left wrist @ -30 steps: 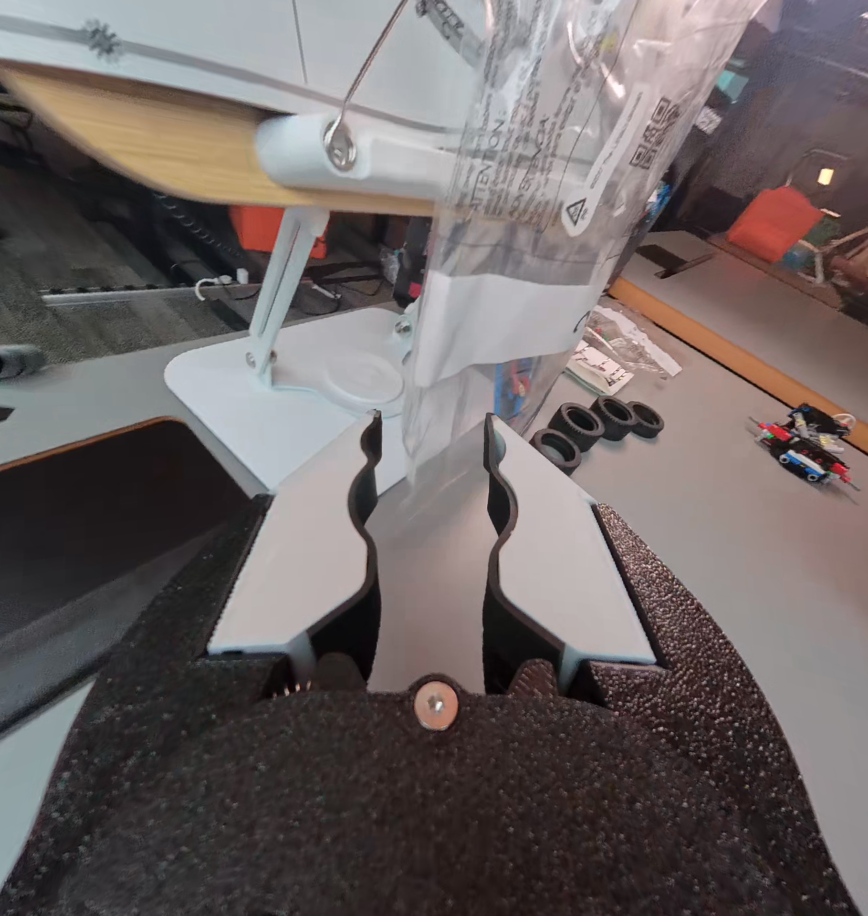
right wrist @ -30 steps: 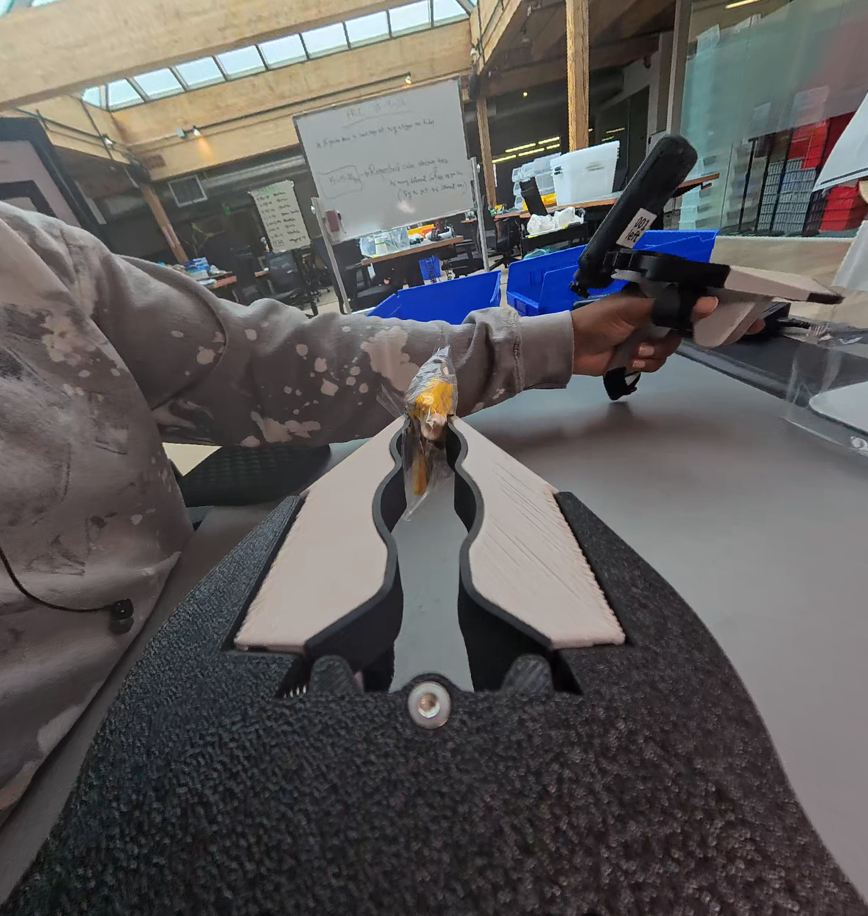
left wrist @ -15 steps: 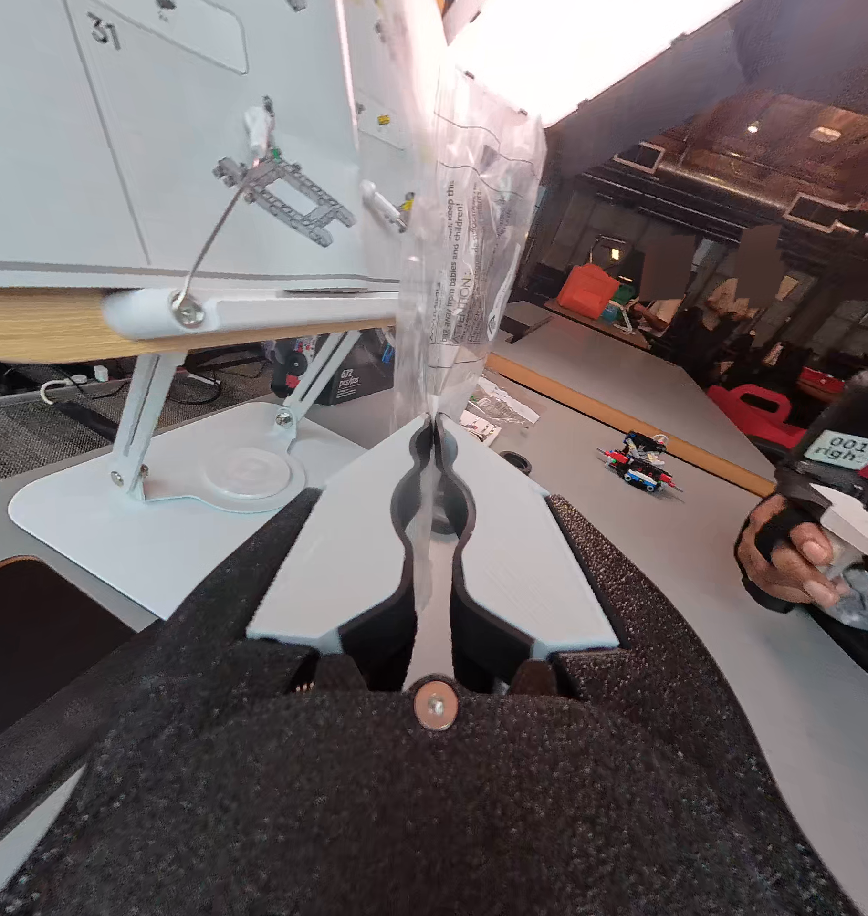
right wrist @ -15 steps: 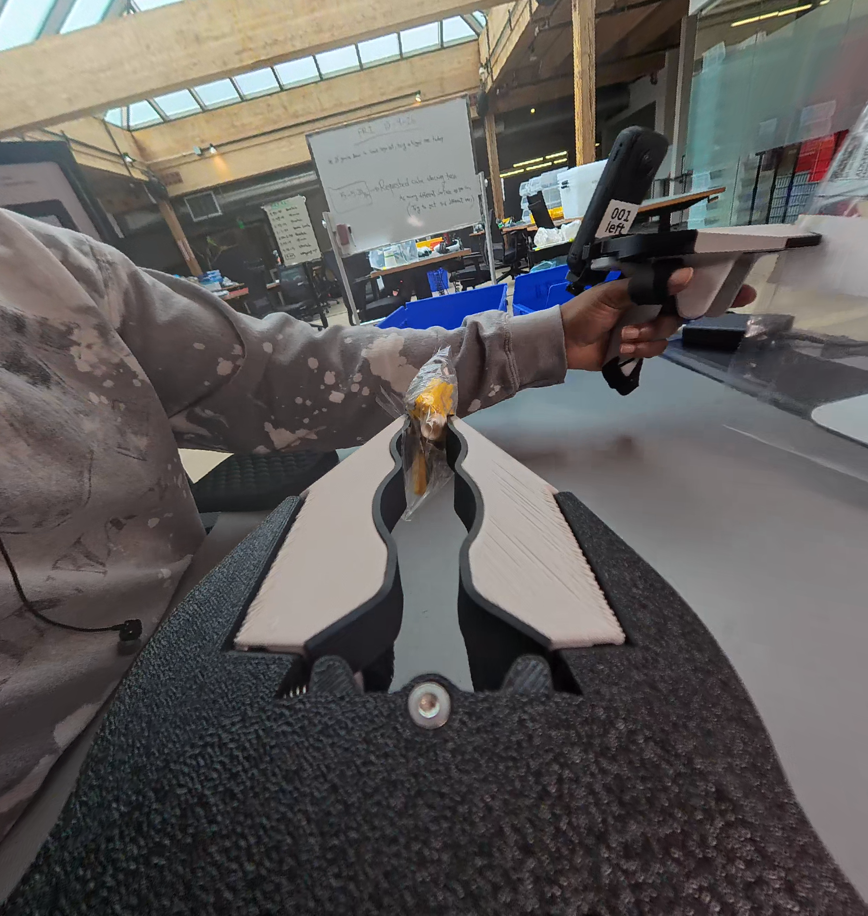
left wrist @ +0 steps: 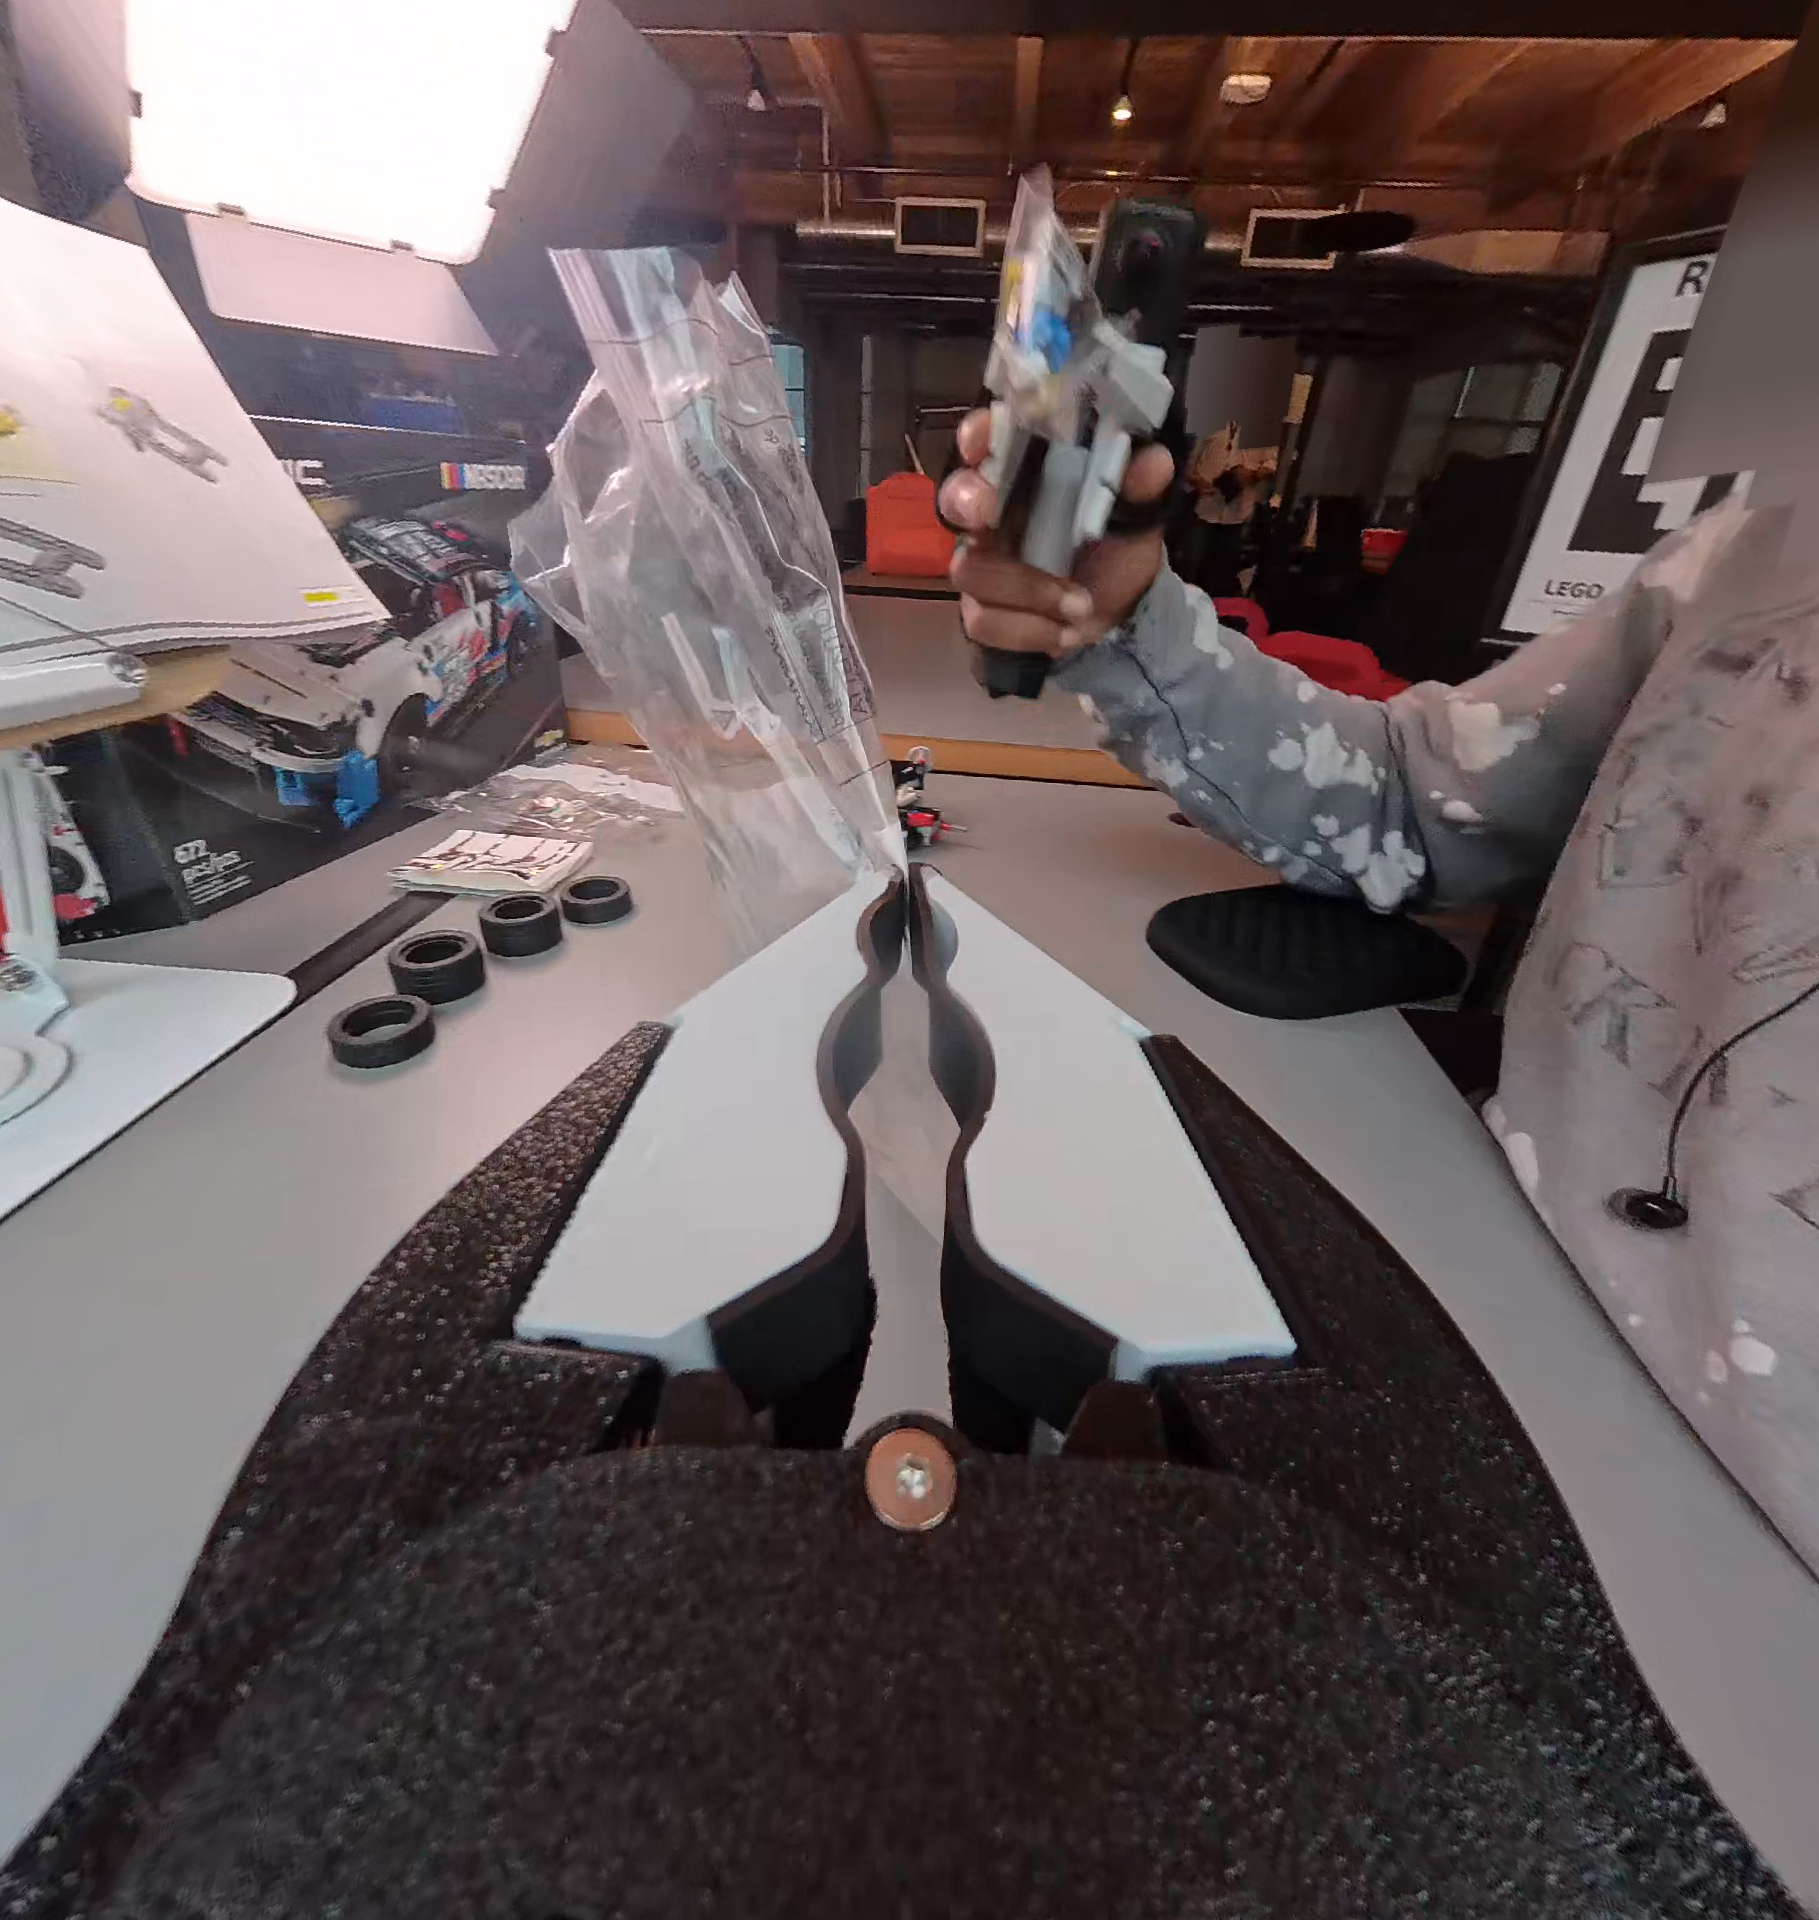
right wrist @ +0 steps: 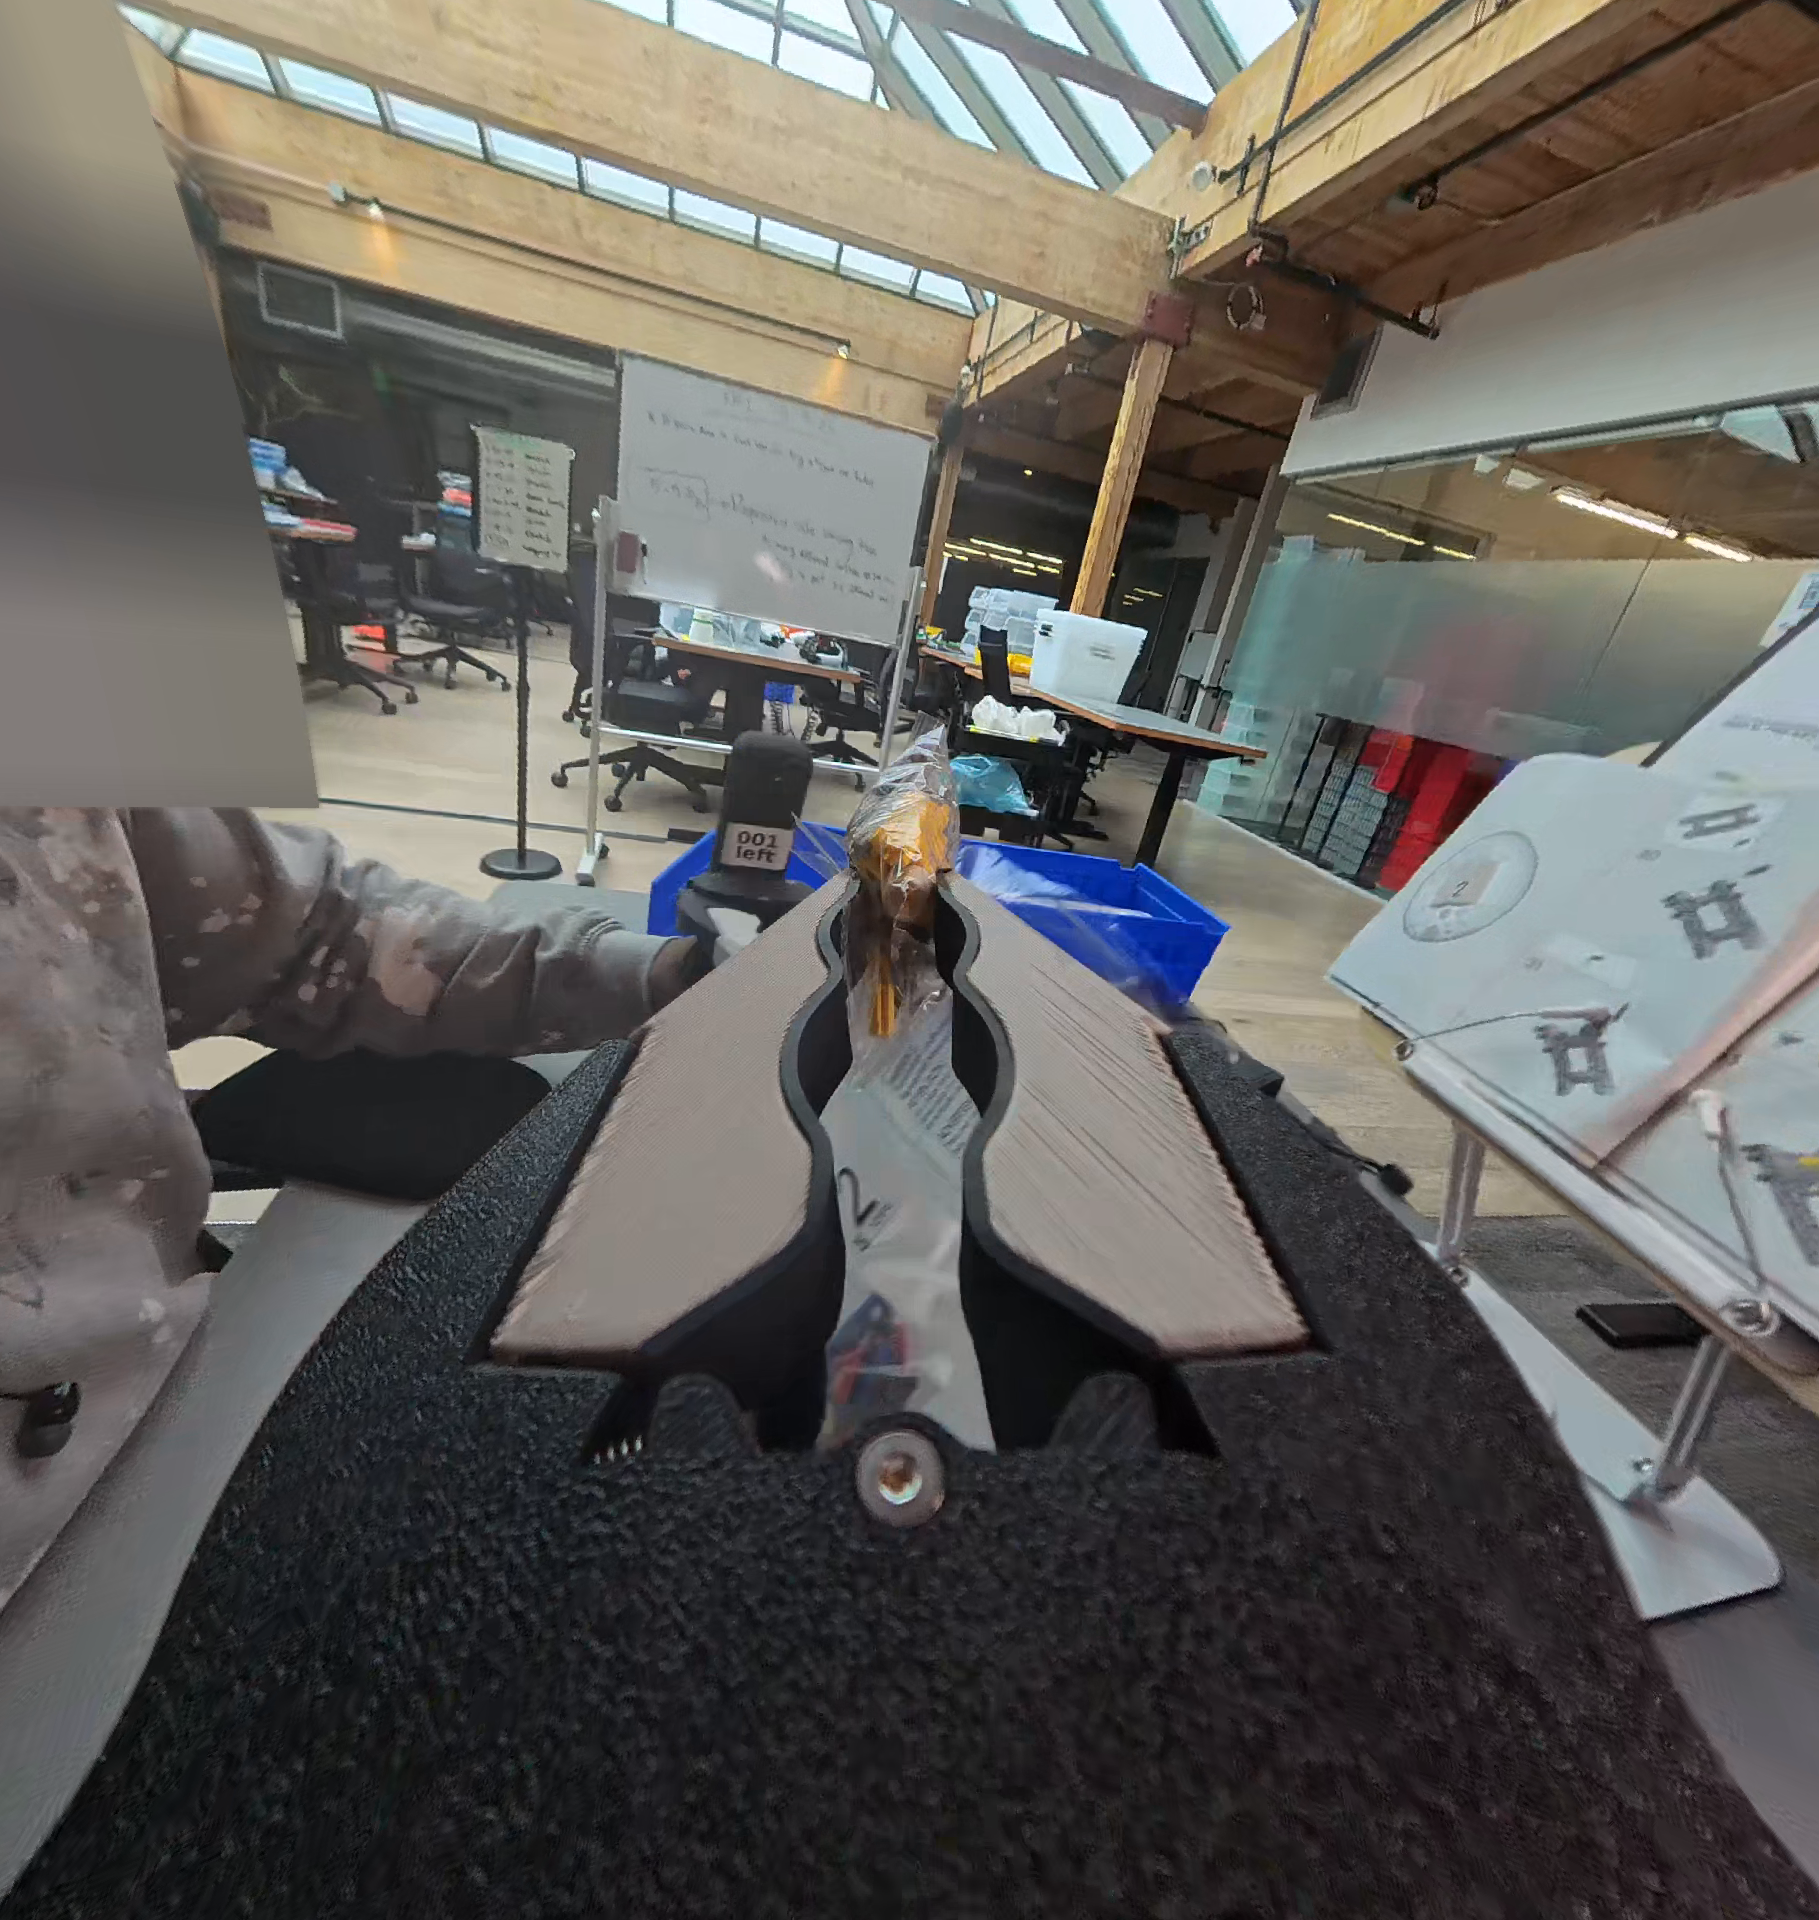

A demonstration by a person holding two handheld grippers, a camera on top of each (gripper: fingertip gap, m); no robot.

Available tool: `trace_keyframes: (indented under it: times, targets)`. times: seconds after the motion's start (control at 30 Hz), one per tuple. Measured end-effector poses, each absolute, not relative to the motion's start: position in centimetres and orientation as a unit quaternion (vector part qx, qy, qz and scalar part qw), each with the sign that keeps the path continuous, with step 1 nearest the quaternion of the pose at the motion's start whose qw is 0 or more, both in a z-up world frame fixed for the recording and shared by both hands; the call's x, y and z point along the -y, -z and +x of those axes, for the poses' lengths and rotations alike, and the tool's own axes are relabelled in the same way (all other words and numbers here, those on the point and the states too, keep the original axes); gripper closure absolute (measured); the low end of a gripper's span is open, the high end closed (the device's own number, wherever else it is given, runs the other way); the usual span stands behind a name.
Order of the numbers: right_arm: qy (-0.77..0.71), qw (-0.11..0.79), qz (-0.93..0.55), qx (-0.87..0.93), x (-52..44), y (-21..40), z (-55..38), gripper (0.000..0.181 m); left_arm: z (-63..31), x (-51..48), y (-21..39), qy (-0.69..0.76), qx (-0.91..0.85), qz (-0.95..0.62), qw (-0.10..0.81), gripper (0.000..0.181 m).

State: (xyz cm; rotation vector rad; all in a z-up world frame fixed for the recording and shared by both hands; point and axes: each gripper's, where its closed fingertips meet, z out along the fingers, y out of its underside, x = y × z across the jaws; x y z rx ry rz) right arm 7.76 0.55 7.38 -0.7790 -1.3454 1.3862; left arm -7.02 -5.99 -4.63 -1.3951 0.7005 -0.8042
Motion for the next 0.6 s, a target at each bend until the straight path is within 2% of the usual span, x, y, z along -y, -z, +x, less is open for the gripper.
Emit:
trace_keyframes:
  times: [0.17, 0.3, 0.43, 0.6]
  targets:
    - [-0.491, 0.507, -0.310, 0.637, -0.2, -10.9, 7.1, 0.170, -3.6, 9.1, 5.9, 0.344, -0.353, -0.597, 0.633, 0.181]
    - [-0.482, 0.428, -0.303, 0.702, 2.2, -10.0, 7.6, 0.170, -3.1, 9.3, 5.6, 0.338, -0.353, -0.599, 0.634, 0.181]
    - [-0.476, 0.409, -0.299, 0.719, 5.1, -9.7, 8.2, 0.169, -2.9, 9.6, 5.6, 0.334, -0.354, -0.600, 0.635, 0.181]
    - [-0.360, 0.353, -0.360, 0.785, 4.9, -5.3, 7.5, 0.169, -2.9, 9.6, 5.4, 0.332, -0.353, -0.596, 0.641, 0.181]
